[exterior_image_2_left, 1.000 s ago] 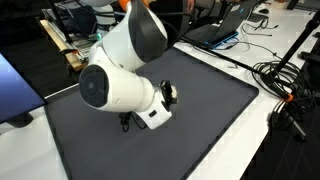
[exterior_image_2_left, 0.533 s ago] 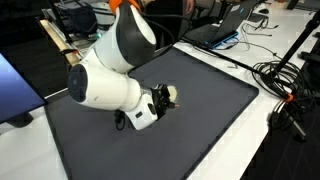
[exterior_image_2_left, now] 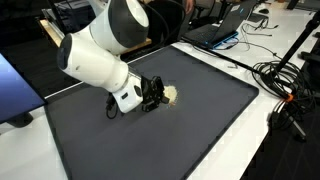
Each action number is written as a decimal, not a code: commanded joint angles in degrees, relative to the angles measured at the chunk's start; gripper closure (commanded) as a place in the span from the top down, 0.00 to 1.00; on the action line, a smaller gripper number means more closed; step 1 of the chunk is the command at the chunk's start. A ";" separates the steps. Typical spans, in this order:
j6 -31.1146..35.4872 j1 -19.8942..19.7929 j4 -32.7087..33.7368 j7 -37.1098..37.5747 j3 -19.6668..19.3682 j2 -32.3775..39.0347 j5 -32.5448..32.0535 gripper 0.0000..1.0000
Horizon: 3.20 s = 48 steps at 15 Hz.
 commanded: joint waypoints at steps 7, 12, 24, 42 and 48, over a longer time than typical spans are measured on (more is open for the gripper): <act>12.48 4.58 -30.91 -12.29 -4.35 -22.35 13.56 0.03; 22.70 11.03 -46.01 -17.29 -6.98 -34.18 23.85 0.03; 50.28 21.95 -62.56 -5.14 -1.63 -49.35 14.63 0.03; 67.06 40.26 -63.90 9.43 -22.44 -39.48 -25.93 0.03; 66.24 63.31 -56.88 8.32 -40.67 -33.58 -24.16 0.03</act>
